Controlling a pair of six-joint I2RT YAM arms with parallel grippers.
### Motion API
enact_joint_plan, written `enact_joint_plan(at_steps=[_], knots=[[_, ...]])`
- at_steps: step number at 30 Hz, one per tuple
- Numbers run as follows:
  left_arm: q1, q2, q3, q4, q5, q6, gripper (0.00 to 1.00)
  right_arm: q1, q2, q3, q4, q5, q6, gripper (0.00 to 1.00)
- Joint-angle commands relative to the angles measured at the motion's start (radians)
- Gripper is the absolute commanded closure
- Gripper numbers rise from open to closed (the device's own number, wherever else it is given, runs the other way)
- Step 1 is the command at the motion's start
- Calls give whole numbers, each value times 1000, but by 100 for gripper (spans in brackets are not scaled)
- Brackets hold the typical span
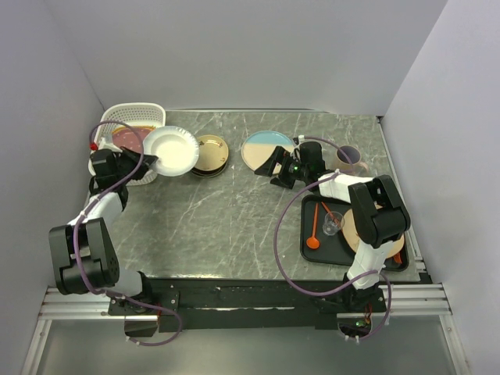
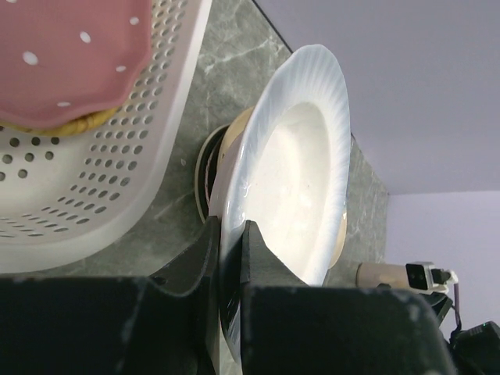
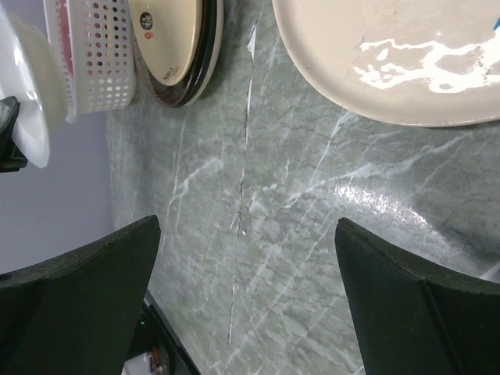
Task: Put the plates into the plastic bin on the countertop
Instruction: Place the plate in the plastic bin.
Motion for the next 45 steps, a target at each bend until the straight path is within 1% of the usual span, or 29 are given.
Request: enact_joint_plan(at_steps=[1,17,27,45], knots=[[27,-35,-2,164,55,-70,99,9,-44,0,1,9,-20,0],[94,-18,-2,165,46,-104,99,10,-44,-2,1,8,-26,0],[180,37,-17,215,111,-168,99,12,-39,0,12,2,-24,0],[283,75,-14,246,104,-200,99,15,-25,3,12,2,-21,0]])
